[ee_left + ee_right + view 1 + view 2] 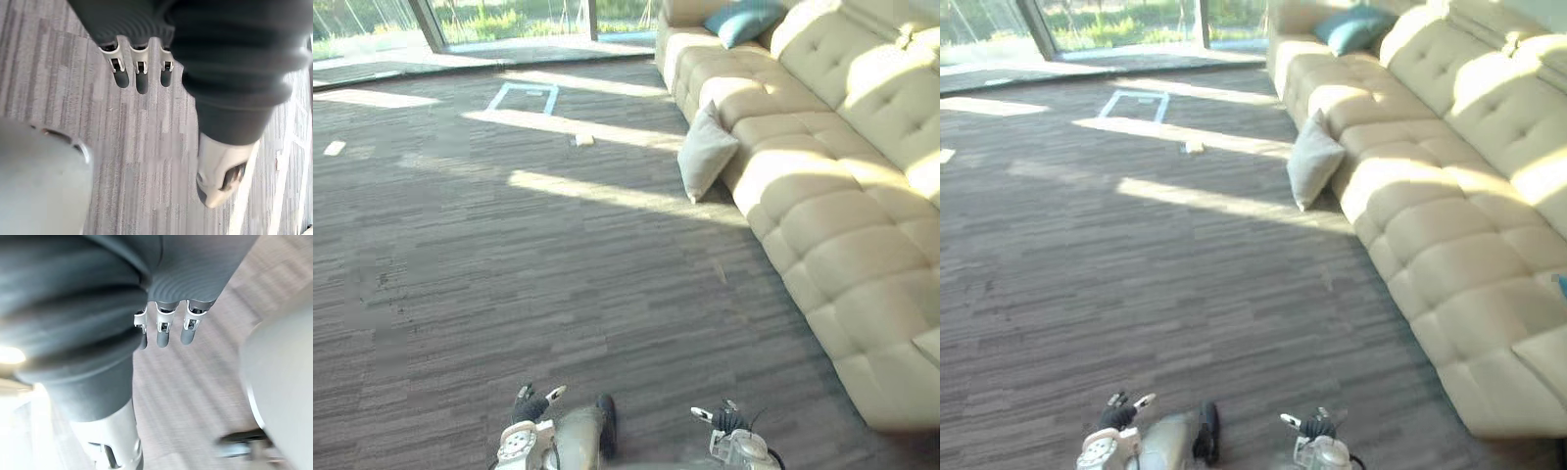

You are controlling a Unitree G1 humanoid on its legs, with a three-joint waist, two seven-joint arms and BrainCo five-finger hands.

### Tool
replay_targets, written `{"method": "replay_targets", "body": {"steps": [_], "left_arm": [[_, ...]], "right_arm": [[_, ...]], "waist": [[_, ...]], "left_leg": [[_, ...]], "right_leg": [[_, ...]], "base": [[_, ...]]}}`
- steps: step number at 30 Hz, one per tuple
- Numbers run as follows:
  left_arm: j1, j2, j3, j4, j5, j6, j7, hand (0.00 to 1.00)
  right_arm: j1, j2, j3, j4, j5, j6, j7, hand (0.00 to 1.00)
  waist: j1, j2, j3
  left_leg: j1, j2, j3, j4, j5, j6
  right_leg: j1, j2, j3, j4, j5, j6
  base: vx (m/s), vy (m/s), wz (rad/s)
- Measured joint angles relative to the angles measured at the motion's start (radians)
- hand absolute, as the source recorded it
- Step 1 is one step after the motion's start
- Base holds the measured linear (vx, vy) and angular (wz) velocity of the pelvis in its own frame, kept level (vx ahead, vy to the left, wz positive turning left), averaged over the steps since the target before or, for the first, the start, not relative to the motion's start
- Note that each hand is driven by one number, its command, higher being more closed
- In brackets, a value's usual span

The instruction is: Pick up cushions and gather them together orderly.

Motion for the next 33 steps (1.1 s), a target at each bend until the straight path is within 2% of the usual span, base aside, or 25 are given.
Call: {"method": "replay_targets", "body": {"steps": [2,4,5,7,9,10,11,12,13,14,15,16,18,20,21,23,25,26,27,28,29,30,31,32,33], "left_arm": [[0.007,0.003,-0.017,0.011,0.000,-0.001,0.000,0.00],[-0.001,0.003,-0.019,0.029,0.000,0.002,0.000,0.00],[-0.001,0.003,-0.023,0.035,0.000,0.002,0.000,0.00],[0.015,0.002,-0.023,0.040,0.017,0.003,-0.002,0.00],[0.026,-0.007,-0.018,0.038,0.019,0.003,-0.004,0.00],[0.038,-0.020,-0.015,0.035,0.020,0.001,-0.005,0.00],[0.038,-0.032,-0.010,0.033,0.023,0.001,-0.005,0.00],[0.036,-0.045,0.002,0.030,0.029,0.001,-0.005,0.00],[0.039,-0.067,0.033,0.014,0.037,0.001,-0.006,0.00],[0.041,-0.090,0.060,-0.004,0.036,0.000,-0.006,0.00],[0.041,-0.094,0.066,-0.015,0.036,0.000,-0.006,0.00],[0.041,-0.084,0.064,-0.027,0.037,0.000,-0.010,0.00],[0.042,-0.059,0.055,-0.043,0.035,-0.002,-0.016,0.00],[0.035,-0.057,0.055,-0.054,0.035,-0.003,-0.019,0.00],[0.032,-0.060,0.055,-0.067,0.035,-0.006,-0.023,0.00],[0.025,-0.065,0.056,-0.068,0.034,-0.009,-0.025,0.00],[0.028,-0.069,0.055,-0.073,0.023,-0.024,-0.023,0.00],[0.029,-0.069,0.055,-0.074,0.017,-0.024,-0.023,0.00],[0.028,-0.062,0.055,-0.079,0.015,-0.023,-0.025,0.00],[0.030,-0.056,0.054,-0.083,0.016,-0.023,-0.024,0.00],[0.024,-0.040,0.053,-0.081,0.018,-0.022,-0.024,0.00],[0.024,-0.029,0.049,-0.078,0.018,-0.021,-0.024,0.00],[0.016,-0.014,0.039,-0.062,0.018,-0.021,-0.023,0.00],[-0.002,0.000,0.031,-0.044,0.019,-0.015,-0.020,0.00],[-0.010,0.006,0.031,-0.020,0.020,0.000,-0.014,0.00]], "right_arm": [[0.005,-0.005,-0.001,-0.016,0.000,-0.001,0.000,0.00],[0.006,-0.020,-0.013,-0.016,0.000,0.001,0.000,0.00],[0.007,-0.021,-0.017,-0.015,0.001,0.002,0.001,0.00],[0.007,-0.019,-0.034,-0.026,0.007,0.002,0.000,0.00],[0.014,-0.018,-0.034,-0.046,0.011,0.001,0.000,0.00],[0.025,-0.012,-0.031,-0.057,0.010,0.002,0.001,0.00],[0.023,-0.017,-0.029,-0.056,0.004,0.003,0.002,0.00],[0.025,-0.024,-0.028,-0.059,0.001,0.004,0.003,0.00],[0.026,-0.039,-0.028,-0.069,0.000,0.005,0.001,0.00],[0.022,-0.054,-0.028,-0.068,0.001,0.009,-0.003,0.00],[0.017,-0.057,-0.028,-0.060,0.001,0.016,-0.005,0.00],[0.017,-0.048,-0.021,-0.054,0.002,0.022,-0.005,0.00],[0.020,-0.026,-0.018,-0.051,0.006,0.024,-0.006,0.00],[0.016,-0.017,-0.014,-0.041,0.007,0.025,-0.006,0.00],[0.006,-0.017,-0.014,-0.027,0.007,0.025,-0.007,0.00],[0.008,-0.017,-0.014,-0.023,0.007,0.030,-0.010,0.00],[0.004,-0.017,-0.003,-0.017,0.007,0.030,-0.013,0.00],[0.003,-0.017,0.005,-0.015,0.007,0.030,-0.014,0.00],[0.009,-0.013,0.014,-0.015,0.006,0.030,-0.015,0.00],[0.025,0.006,0.013,-0.016,0.004,0.032,-0.018,0.00],[0.039,0.021,0.008,-0.018,0.004,0.030,-0.018,0.00],[0.042,0.029,0.007,-0.023,0.005,0.029,-0.018,0.00],[0.049,0.041,0.004,-0.026,0.005,0.028,-0.018,0.00],[0.045,0.043,-0.010,-0.029,0.006,0.023,-0.017,0.00],[0.039,0.042,-0.021,-0.032,0.010,0.021,-0.015,0.00]], "waist": [[-0.003,0.004,-0.001],[-0.012,0.008,-0.001],[-0.016,0.010,-0.001],[-0.044,0.012,-0.001],[-0.059,0.021,-0.004],[-0.060,0.035,-0.022],[-0.054,0.044,-0.038],[-0.056,0.062,-0.045],[-0.053,0.101,-0.039],[-0.038,0.131,-0.036],[-0.030,0.140,-0.030],[-0.028,0.115,-0.015],[-0.027,0.083,-0.010],[-0.011,0.074,-0.010],[0.005,0.074,-0.010],[0.014,0.073,-0.009],[0.022,0.073,-0.010],[0.024,0.073,-0.011],[0.031,0.063,-0.015],[0.035,0.040,-0.039],[0.034,-0.001,-0.048],[0.035,-0.013,-0.058],[0.033,-0.030,-0.057],[0.025,-0.035,-0.046],[0.017,-0.040,-0.042]], "left_leg": [[0.087,0.012,-0.010,-0.041,-0.019,-0.006],[0.186,0.023,-0.026,-0.111,-0.044,-0.021],[0.218,0.025,-0.030,-0.145,-0.047,-0.026],[0.299,0.027,-0.053,-0.207,-0.075,-0.067],[0.353,0.040,-0.081,-0.204,-0.121,-0.087],[0.370,0.059,-0.112,-0.159,-0.137,-0.098],[0.321,0.086,-0.118,-0.020,-0.138,-0.100],[0.245,0.109,-0.124,0.160,-0.130,-0.112],[0.100,0.174,-0.127,0.469,-0.045,-0.159],[0.011,0.245,-0.098,0.677,-0.029,-0.173],[-0.024,0.284,-0.072,0.765,-0.030,-0.172],[-0.074,0.306,-0.046,0.826,-0.037,-0.180],[-0.154,0.303,-0.002,0.779,-0.041,-0.177],[-0.226,0.297,0.041,0.643,-0.054,-0.154],[-0.267,0.278,0.066,0.475,-0.054,-0.147],[-0.307,0.230,0.044,0.262,-0.019,-0.138],[-0.332,0.189,0.003,-0.007,0.077,-0.149],[-0.339,0.191,0.003,-0.019,0.086,-0.139],[-0.351,0.192,0.001,0.022,0.156,-0.105],[-0.362,0.172,0.017,0.084,0.200,-0.071],[-0.353,0.155,0.040,0.120,0.164,-0.055],[-0.343,0.142,0.048,0.128,0.140,-0.048],[-0.317,0.124,0.051,0.131,0.106,-0.039],[-0.269,0.104,0.054,0.131,0.063,-0.036],[-0.210,0.093,0.054,0.129,0.028,-0.035]], "right_leg": [[-0.102,0.014,-0.075,-0.099,-0.066,-0.010],[-0.203,0.051,-0.143,-0.344,-0.069,-0.016],[-0.224,0.069,-0.157,-0.455,-0.042,-0.015],[-0.254,0.115,-0.148,-0.726,0.069,-0.036],[-0.256,0.126,-0.122,-0.726,0.127,-0.079],[-0.259,0.132,-0.122,-0.647,0.188,-0.129],[-0.255,0.131,-0.139,-0.596,0.125,-0.133],[-0.233,0.142,-0.154,-0.597,0.096,-0.136],[-0.181,0.174,-0.175,-0.618,0.057,-0.154],[-0.123,0.217,-0.177,-0.647,0.036,-0.163],[-0.070,0.236,-0.175,-0.671,0.023,-0.171],[0.026,0.245,-0.165,-0.718,0.004,-0.175],[0.150,0.245,-0.134,-0.819,0.003,-0.173],[0.233,0.244,-0.106,-0.900,0.011,-0.159],[0.282,0.237,-0.087,-0.939,0.000,-0.134],[0.339,0.221,-0.070,-0.976,-0.019,-0.105],[0.398,0.206,-0.037,-1.013,-0.064,-0.050],[0.409,0.202,-0.027,-1.017,-0.077,-0.044],[0.431,0.187,-0.007,-1.019,-0.102,-0.027],[0.437,0.152,0.021,-0.989,-0.119,0.002],[0.392,0.111,0.031,-0.860,-0.121,0.008],[0.337,0.090,0.034,-0.736,-0.111,0.023],[0.259,0.062,0.041,-0.558,-0.066,0.043],[0.167,0.031,0.056,-0.330,-0.008,0.048],[0.117,0.011,0.055,-0.192,-0.009,0.049]], "base": [[0.68,0.067,0.16],[0.60,-0.008,0.17],[0.66,-0.045,0.22],[0.77,-0.106,0.39],[0.68,-0.169,0.62],[0.77,-0.234,0.69],[0.90,-0.303,0.63],[0.71,-0.272,0.47],[0.70,-0.253,0.20],[0.70,-0.189,-0.09],[0.70,-0.152,-0.33],[0.79,-0.177,-0.25],[0.62,-0.161,-0.29],[0.53,-0.088,-0.48],[0.54,0.010,-0.48],[0.52,0.085,-0.40],[0.48,0.184,-0.61],[0.50,0.277,-0.71],[0.57,0.323,-0.62],[0.71,0.384,-0.61],[0.74,0.360,-0.41],[0.73,0.369,-0.16],[0.60,0.318,0.02],[0.57,0.303,0.10],[0.55,0.257,0.05]]}}
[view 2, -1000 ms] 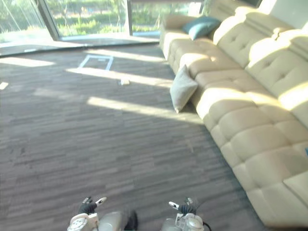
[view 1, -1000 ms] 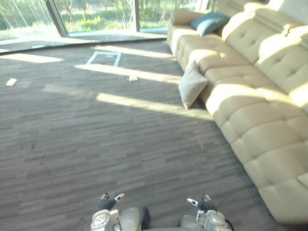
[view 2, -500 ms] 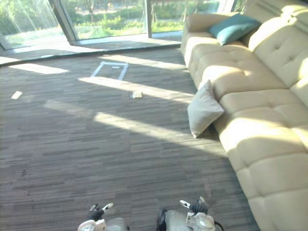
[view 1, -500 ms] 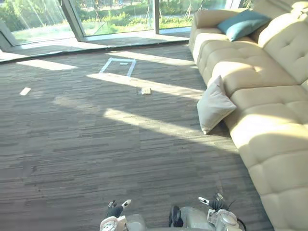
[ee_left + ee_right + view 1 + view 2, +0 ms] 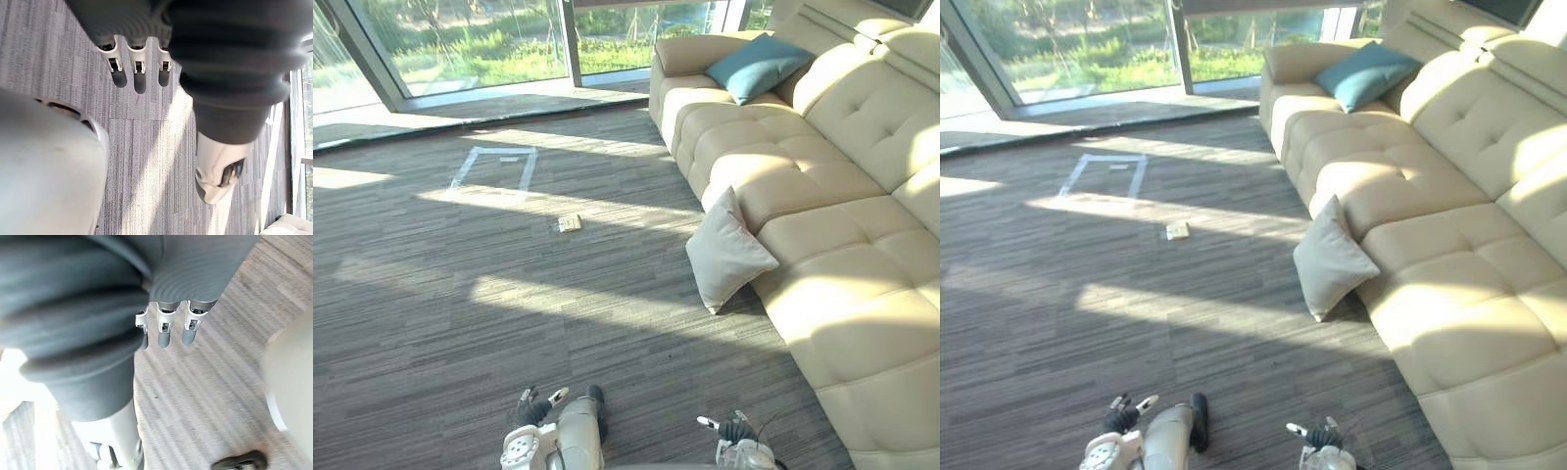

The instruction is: Pick up cushions and gather them together orderly.

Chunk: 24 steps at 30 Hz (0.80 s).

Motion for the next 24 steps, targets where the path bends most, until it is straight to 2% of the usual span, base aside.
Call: {"method": "replay_targets", "body": {"steps": [2,4,6,8,9,10,11,12,13,14,15,16,17,18,20,22,24], "left_arm": [[0.006,-0.001,-0.010,0.016,0.000,0.005,0.011,0.00],[0.005,-0.002,-0.025,0.029,0.000,0.005,0.011,0.00],[0.006,-0.003,-0.033,0.044,0.000,0.005,0.010,0.00],[0.010,-0.002,-0.048,0.059,0.000,0.005,0.008,0.00],[0.009,-0.001,-0.053,0.065,0.001,0.005,0.007,0.00],[0.016,-0.001,-0.055,0.071,0.003,0.006,0.004,0.00],[0.029,-0.001,-0.054,0.065,0.009,0.005,-0.001,0.00],[0.027,-0.005,-0.052,0.068,0.013,0.006,-0.003,0.00],[0.030,-0.031,-0.051,0.060,0.025,0.007,-0.013,0.00],[0.029,-0.038,-0.051,0.058,0.030,0.007,-0.014,0.00],[0.027,-0.058,-0.039,0.048,0.039,0.006,-0.017,0.00],[0.029,-0.068,-0.005,0.040,0.039,0.007,-0.019,0.00],[0.031,-0.068,-0.002,0.037,0.038,0.007,-0.018,0.00],[0.034,-0.063,0.002,0.014,0.038,0.007,-0.019,0.00],[0.038,-0.042,-0.003,-0.007,0.038,0.004,-0.019,0.00],[0.036,-0.047,-0.003,-0.026,0.038,0.004,-0.018,0.00],[0.033,-0.053,-0.003,-0.032,0.037,0.000,-0.016,0.00]], "right_arm": [[0.006,0.005,-0.002,-0.026,0.000,-0.009,0.005,0.00],[0.002,0.000,-0.003,-0.036,0.000,-0.018,0.008,0.00],[-0.016,-0.007,-0.011,-0.031,-0.001,-0.020,0.009,0.00],[-0.033,-0.022,-0.011,-0.018,-0.001,-0.017,0.010,0.00],[-0.035,-0.025,-0.012,-0.012,-0.001,-0.017,0.010,0.00],[-0.034,-0.030,-0.016,-0.008,-0.003,-0.016,0.009,0.00],[-0.022,-0.032,-0.017,-0.009,-0.004,-0.013,0.010,0.00],[-0.016,-0.030,-0.021,-0.015,-0.004,-0.011,0.010,0.00],[-0.017,-0.047,-0.037,-0.026,-0.008,-0.007,0.013,0.00],[-0.015,-0.046,-0.042,-0.030,-0.007,-0.008,0.012,0.00],[-0.018,-0.054,-0.043,-0.046,-0.008,-0.007,0.014,0.00],[-0.020,-0.059,-0.033,-0.054,-0.007,-0.005,0.011,0.00],[-0.020,-0.058,-0.028,-0.055,-0.007,-0.005,0.010,0.00],[-0.020,-0.050,0.000,-0.053,-0.003,-0.004,0.009,0.00],[-0.022,-0.022,0.018,-0.049,0.001,-0.002,0.008,0.00],[-0.022,-0.012,0.020,-0.043,0.010,0.002,0.008,0.00],[-0.021,-0.008,0.018,-0.039,0.023,0.003,0.001,0.00]], "waist": [[-0.009,0.016,0.010],[-0.017,0.026,0.006],[-0.021,0.034,0.006],[-0.030,0.044,0.011],[-0.032,0.046,0.012],[-0.034,0.046,0.012],[-0.034,0.039,0.009],[-0.039,0.040,0.008],[-0.044,0.084,-0.004],[-0.051,0.089,-0.006],[-0.063,0.120,0.002],[-0.060,0.141,0.012],[-0.057,0.142,0.014],[-0.053,0.125,0.024],[-0.049,0.089,0.022],[-0.029,0.079,0.023],[-0.015,0.081,0.023]], "left_leg": [[0.160,-0.002,0.022,-0.038,-0.065,0.001],[0.259,0.000,0.049,-0.101,-0.085,-0.005],[0.336,-0.001,0.073,-0.178,-0.091,-0.015],[0.422,-0.009,0.101,-0.264,-0.102,-0.035],[0.446,-0.016,0.104,-0.278,-0.108,-0.045],[0.491,-0.032,0.105,-0.293,-0.123,-0.071],[0.524,-0.050,0.097,-0.286,-0.136,-0.091],[0.537,-0.048,0.083,-0.268,-0.145,-0.102],[0.506,-0.003,0.060,-0.160,-0.145,-0.113],[0.484,0.009,0.051,-0.101,-0.144,-0.116],[0.403,0.060,0.024,0.117,-0.127,-0.140],[0.311,0.129,-0.014,0.373,-0.054,-0.160],[0.287,0.147,-0.021,0.445,-0.053,-0.165],[0.234,0.186,-0.020,0.593,-0.060,-0.158],[0.143,0.203,-0.015,0.614,-0.077,-0.132],[0.085,0.205,-0.020,0.503,-0.102,-0.117],[0.040,0.170,-0.086,0.301,-0.115,-0.118]], "right_leg": [[-0.082,-0.015,-0.042,0.124,-0.017,-0.016],[-0.185,-0.015,-0.130,0.085,-0.054,-0.035],[-0.271,-0.001,-0.255,-0.068,-0.063,-0.043],[-0.312,0.047,-0.397,-0.352,-0.005,-0.079],[-0.316,0.064,-0.423,-0.420,0.027,-0.100],[-0.314,0.089,-0.441,-0.514,0.098,-0.145],[-0.300,0.098,-0.442,-0.541,0.155,-0.200],[-0.294,0.101,-0.418,-0.531,0.165,-0.296],[-0.278,0.112,-0.434,-0.502,0.113,-0.283],[-0.271,0.114,-0.440,-0.502,0.099,-0.273],[-0.234,0.143,-0.444,-0.515,0.072,-0.271],[-0.170,0.187,-0.428,-0.544,0.045,-0.274],[-0.149,0.200,-0.419,-0.551,0.037,-0.275],[-0.081,0.218,-0.385,-0.560,0.005,-0.272],[-0.003,0.224,-0.318,-0.613,-0.005,-0.263],[0.037,0.224,-0.251,-0.646,0.001,-0.249],[0.073,0.215,-0.174,-0.664,-0.002,-0.220]], "base": [[0.53,0.219,-0.16],[0.50,0.161,-0.25],[0.49,0.106,-0.34],[0.55,0.089,-0.28],[0.62,0.054,-0.12],[0.68,0.012,0.02],[0.70,-0.019,0.13],[0.69,-0.041,0.17],[0.52,-0.063,0.20],[0.72,-0.117,0.18],[0.67,-0.115,-0.02],[0.65,-0.096,-0.21],[0.51,-0.050,-0.62],[0.39,-0.053,-0.61],[0.45,-0.072,-0.89],[0.36,0.011,-1.13],[0.37,0.143,-1.12]]}}
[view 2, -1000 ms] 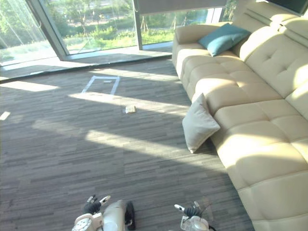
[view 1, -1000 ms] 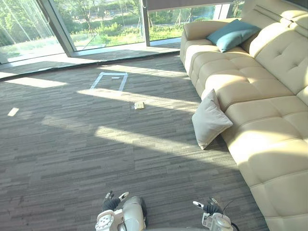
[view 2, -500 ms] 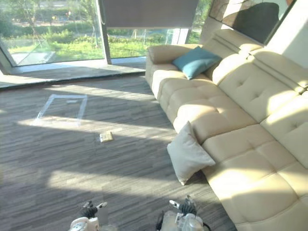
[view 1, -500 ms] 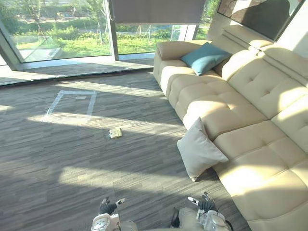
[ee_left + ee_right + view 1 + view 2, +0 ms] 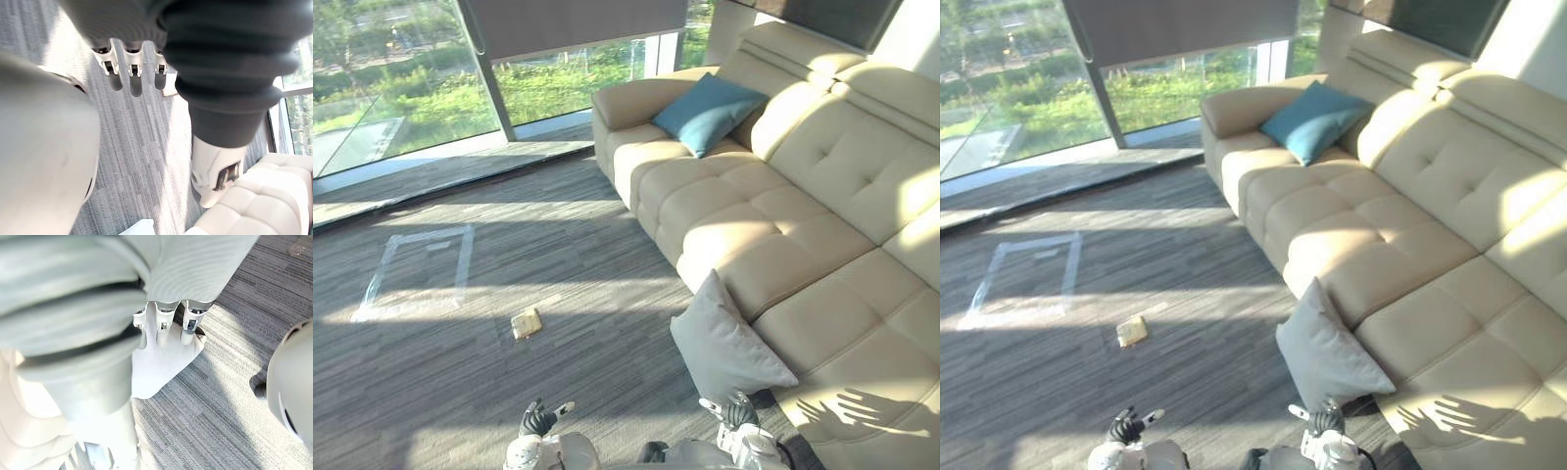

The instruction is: Pick up cushions and gather them together orderly.

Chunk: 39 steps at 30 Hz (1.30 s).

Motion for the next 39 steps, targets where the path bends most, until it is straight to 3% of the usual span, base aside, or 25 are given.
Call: {"method": "replay_targets", "body": {"steps": [1,2,4,5,6,8,10,11,13,14,15,17,19,22,25,27,28,29,31,32,34,36,37,38,39], "left_arm": [[-0.003,0.000,0.000,-0.001,0.000,-0.002,0.003,0.00],[-0.006,-0.002,0.000,0.000,-0.001,-0.004,0.006,0.00],[-0.005,-0.006,0.000,0.011,-0.003,-0.006,0.013,0.00],[-0.004,-0.012,0.000,0.031,-0.003,-0.005,0.017,0.00],[-0.009,-0.003,0.004,0.039,-0.010,-0.004,0.015,0.00],[-0.006,0.016,0.011,0.044,-0.014,-0.005,0.016,0.00],[-0.006,0.029,0.011,0.057,-0.021,-0.003,0.016,0.00],[-0.006,0.030,0.011,0.060,-0.021,-0.003,0.016,0.00],[-0.005,0.030,0.011,0.070,-0.021,-0.003,0.017,0.00],[-0.006,0.031,0.003,0.081,-0.021,-0.003,0.016,0.00],[-0.007,0.035,-0.006,0.088,-0.021,-0.003,0.016,0.00],[-0.010,0.048,-0.032,0.095,-0.024,-0.003,0.014,0.00],[-0.024,0.045,-0.082,0.129,-0.026,0.001,0.007,0.00],[-0.030,0.039,-0.101,0.135,-0.022,0.001,0.003,0.00],[-0.032,0.049,-0.104,0.136,-0.019,-0.001,0.000,0.00],[-0.032,0.065,-0.104,0.133,-0.018,-0.001,-0.001,0.00],[-0.028,0.070,-0.097,0.110,-0.018,0.000,-0.002,0.00],[-0.025,0.055,-0.082,0.073,-0.019,-0.002,-0.003,0.00],[-0.009,0.039,-0.080,0.039,-0.020,-0.006,-0.002,0.00],[-0.003,0.037,-0.082,0.027,-0.020,-0.006,-0.003,0.00],[-0.008,0.038,-0.082,0.026,-0.021,-0.005,-0.004,0.00],[-0.009,0.038,-0.082,0.026,-0.021,-0.006,-0.001,0.00],[-0.011,0.036,-0.081,0.027,-0.021,-0.006,0.000,0.00],[-0.012,0.030,-0.078,0.028,-0.028,-0.006,0.002,0.00],[-0.012,0.037,-0.078,0.027,-0.028,-0.007,0.003,0.00]], "right_arm": [[0.001,0.002,0.001,0.000,0.007,0.000,-0.003,0.00],[0.001,0.007,0.003,0.001,0.008,-0.001,-0.006,0.00],[0.001,0.008,0.018,0.002,0.007,-0.002,-0.006,0.00],[0.003,0.003,0.020,0.001,0.007,-0.002,-0.006,0.00],[0.001,0.010,0.020,0.004,0.007,0.000,-0.006,0.00],[0.015,0.016,0.036,0.011,0.008,0.005,0.002,0.00],[0.021,0.016,0.043,0.009,0.025,0.008,0.007,0.00],[0.022,0.016,0.040,0.007,0.047,0.005,0.007,0.00],[0.023,0.015,0.039,0.008,0.055,0.001,0.007,0.00],[0.023,0.015,0.039,0.008,0.055,-0.003,0.008,0.00],[0.023,0.014,0.039,0.008,0.055,-0.003,0.008,0.00],[0.023,0.011,0.030,0.011,0.055,-0.003,0.008,0.00],[-0.007,-0.008,0.010,0.025,0.054,-0.004,0.004,0.00],[-0.029,-0.036,0.009,0.053,0.054,-0.006,0.004,0.00],[-0.023,-0.035,0.008,0.056,0.053,-0.012,0.004,0.00],[-0.018,-0.027,0.007,0.056,0.053,-0.012,0.005,0.00],[-0.006,-0.017,0.003,0.044,0.052,-0.013,0.004,0.00],[0.006,-0.018,0.010,0.031,0.052,-0.014,0.004,0.00],[0.015,-0.031,0.012,0.017,0.054,-0.012,0.001,0.00],[0.018,-0.027,0.010,0.018,0.055,-0.011,-0.005,0.00],[0.008,-0.019,0.009,0.020,0.055,-0.011,-0.006,0.00],[0.002,-0.017,0.007,0.015,0.057,-0.011,-0.008,0.00],[0.002,-0.016,-0.001,0.014,0.057,-0.011,-0.010,0.00],[0.004,-0.014,-0.011,0.021,0.056,-0.010,-0.015,0.00],[0.005,-0.009,-0.009,0.022,0.055,-0.008,-0.016,0.00]], "waist": [[0.002,-0.002,0.000],[0.006,-0.002,0.000],[0.010,0.007,-0.005],[0.009,0.027,-0.019],[0.008,0.016,-0.021],[0.017,-0.023,-0.042],[0.023,-0.036,-0.050],[0.023,-0.037,-0.050],[0.022,-0.031,-0.052],[0.017,-0.026,-0.056],[0.015,-0.025,-0.056],[0.013,-0.031,-0.057],[0.000,0.003,-0.053],[-0.018,0.021,-0.035],[-0.023,0.003,-0.034],[-0.024,-0.021,-0.032],[-0.025,-0.031,-0.031],[-0.019,-0.015,-0.026],[-0.004,0.012,-0.018],[0.003,0.015,-0.019],[0.008,-0.001,-0.016],[0.007,-0.005,-0.012],[0.007,-0.006,-0.010],[0.017,0.003,-0.013],[0.018,-0.012,-0.016]], "left_leg": [[-0.009,-0.029,-0.060,-0.083,0.000,0.000],[-0.018,-0.078,-0.196,-0.187,0.004,-0.009],[-0.014,-0.119,-0.359,-0.286,0.029,-0.030],[-0.004,-0.116,-0.383,-0.317,0.070,0.002],[0.008,-0.114,-0.343,-0.298,0.077,-0.048],[0.027,-0.128,-0.245,-0.305,0.058,-0.019],[0.073,-0.124,-0.138,-0.338,0.050,-0.001],[0.114,-0.118,-0.091,-0.369,0.050,0.011],[0.174,-0.107,-0.031,-0.410,0.050,0.011],[0.210,-0.091,0.021,-0.448,0.050,0.011],[0.224,-0.086,0.040,-0.465,0.050,0.011],[0.250,-0.087,0.087,-0.496,0.052,0.008],[0.291,-0.064,0.135,-0.566,0.076,-0.022],[0.351,-0.052,0.151,-0.647,0.118,-0.041],[0.356,-0.054,0.148,-0.648,0.130,-0.048],[0.327,-0.053,0.139,-0.570,0.128,-0.049],[0.243,-0.021,0.093,-0.376,0.104,-0.044],[0.148,0.037,0.056,-0.143,0.088,-0.024],[0.057,0.105,0.008,0.101,0.116,-0.014],[0.037,0.112,-0.006,0.148,0.074,-0.025],[0.004,0.069,0.000,0.071,0.012,-0.034],[-0.013,0.002,-0.018,-0.102,0.004,-0.029],[-0.019,-0.057,-0.063,-0.253,0.036,-0.011],[-0.001,-0.107,-0.121,-0.343,0.133,-0.007],[0.012,-0.125,-0.119,-0.360,0.136,-0.004]], "right_leg": [[0.007,-0.007,0.029,0.002,-0.007,0.012],[0.007,-0.012,0.076,0.004,-0.019,0.034],[-0.003,-0.009,0.142,0.016,-0.045,0.074],[-0.019,0.002,0.197,0.050,-0.072,0.105],[-0.031,-0.012,0.241,0.090,-0.096,0.124],[-0.072,-0.060,0.277,0.153,-0.103,0.147],[-0.137,-0.109,0.219,0.235,-0.066,0.209],[-0.153,-0.138,0.150,0.264,-0.049,0.218],[-0.156,-0.184,0.023,0.276,-0.051,0.209],[-0.148,-0.212,-0.094,0.241,-0.043,0.194],[-0.144,-0.215,-0.125,0.203,-0.030,0.188],[-0.145,-0.212,-0.130,0.082,0.038,0.192],[-0.167,-0.179,-0.130,0.076,0.067,0.185],[-0.173,-0.167,-0.162,0.123,0.061,0.177],[-0.164,-0.166,-0.163,0.129,0.012,0.160],[-0.134,-0.172,-0.171,0.100,-0.012,0.157],[-0.098,-0.160,-0.191,0.053,-0.012,0.156],[-0.051,-0.128,-0.206,0.025,-0.012,0.151],[0.004,-0.078,-0.194,0.006,-0.030,0.124],[0.024,-0.076,-0.174,0.009,-0.043,0.111],[0.024,-0.100,-0.137,0.007,-0.035,0.124],[0.015,-0.132,-0.107,0.007,-0.026,0.140],[0.021,-0.155,-0.085,0.006,-0.023,0.158],[0.024,-0.164,-0.055,0.003,-0.027,0.192],[0.035,-0.173,-0.039,-0.015,-0.017,0.202]], "base": [[0.29,0.221,-1.00],[0.22,0.184,-0.87],[0.24,0.314,-1.25],[0.37,0.516,-1.54],[0.23,0.330,-1.12],[0.25,0.341,-1.26],[0.20,0.335,-1.47],[0.12,0.218,-1.22],[0.09,0.153,-1.06],[0.06,0.099,-0.90],[0.11,0.047,-1.05],[0.13,-0.070,-0.72],[0.13,-0.130,-0.72],[0.09,-0.124,-0.34],[0.10,-0.126,0.05],[0.04,-0.119,0.29],[0.01,-0.189,0.41],[0.03,-0.215,0.35],[0.09,-0.091,-0.17],[0.13,-0.011,-0.47],[0.22,0.104,-0.69],[0.23,0.176,-0.60],[0.22,0.243,-0.55],[0.24,0.264,-0.49],[0.20,0.208,-0.21]]}}
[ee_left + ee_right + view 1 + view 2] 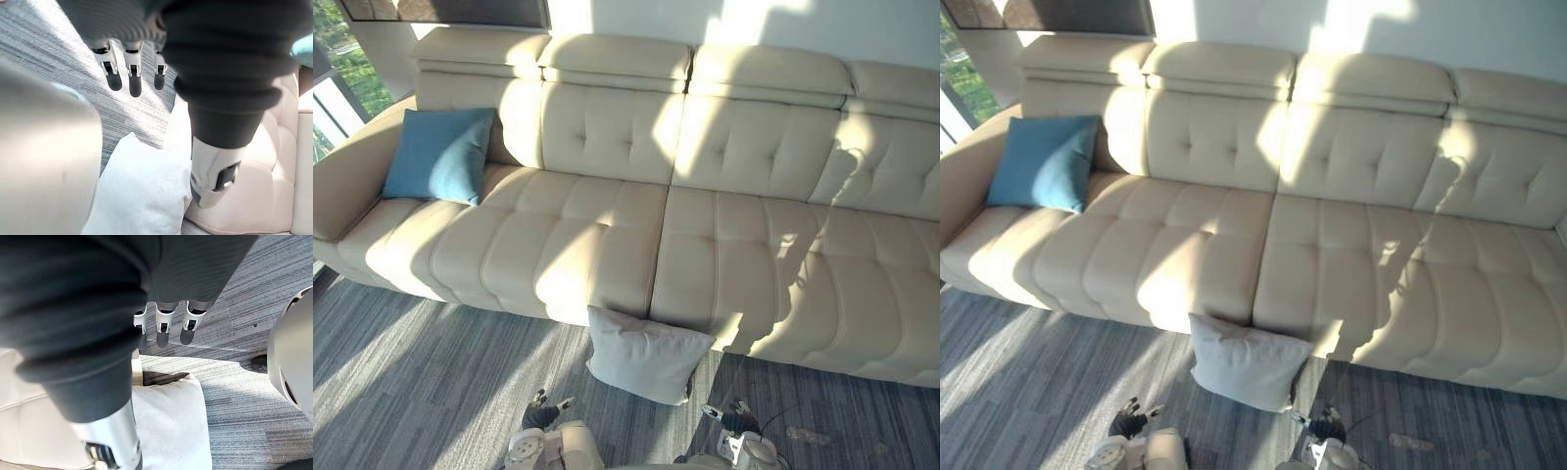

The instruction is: Pick up cushions and gather them together orderly.

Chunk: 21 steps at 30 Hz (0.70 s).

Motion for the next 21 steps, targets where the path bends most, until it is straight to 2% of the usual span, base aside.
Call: {"method": "replay_targets", "body": {"steps": [2,3,6,12,17,21], "left_arm": [[-0.003,0.009,0.000,0.000,-0.001,-0.001,0.000,0.00],[-0.010,0.010,0.001,0.003,-0.002,0.001,0.000,0.00],[-0.016,0.013,0.002,0.024,-0.001,0.002,0.000,0.00],[-0.019,0.017,-0.001,0.045,0.000,0.002,0.000,0.00],[-0.018,0.018,-0.004,0.053,-0.002,0.002,0.003,0.00],[-0.018,0.017,-0.003,0.051,-0.014,0.002,0.007,0.00]], "right_arm": [[-0.003,0.016,0.011,-0.001,-0.001,0.000,0.000,0.00],[-0.008,0.017,0.034,0.000,-0.002,0.001,0.005,0.00],[-0.010,0.023,0.035,0.000,-0.002,0.002,0.008,0.00],[0.009,0.024,0.051,-0.002,-0.002,-0.001,0.004,0.00],[0.020,0.023,0.050,-0.006,0.001,-0.004,-0.018,0.00],[0.020,0.011,0.046,-0.006,0.031,-0.005,-0.028,0.00]], "waist": [[-0.008,-0.018,-0.006],[0.003,-0.023,-0.005],[0.009,-0.025,-0.005],[0.009,-0.023,-0.009],[0.008,-0.023,-0.022],[0.009,-0.023,-0.019]], "left_leg": [[0.011,-0.010,0.021,-0.014,-0.002,0.012],[0.014,-0.009,0.041,-0.010,-0.011,0.028],[0.059,-0.009,0.085,-0.038,-0.014,0.032],[0.119,0.003,0.119,-0.103,-0.010,0.027],[0.153,0.006,0.122,-0.196,0.047,0.012],[0.147,0.008,0.122,-0.197,0.056,0.010]], "right_leg": [[0.003,-0.012,0.016,-0.031,0.031,-0.010],[0.001,-0.014,0.037,-0.040,0.053,-0.023],[0.003,-0.023,0.080,-0.043,0.090,-0.014],[0.002,-0.011,0.101,-0.052,0.089,-0.003],[0.000,-0.001,0.098,-0.069,0.089,-0.003],[-0.006,0.001,0.099,-0.069,0.089,-0.003]], "base": [[0.15,0.152,-0.08],[0.17,0.184,-0.37],[0.12,0.120,-0.40],[0.03,-0.021,-0.32],[-0.04,-0.076,-0.03],[-0.08,-0.022,-0.02]]}}
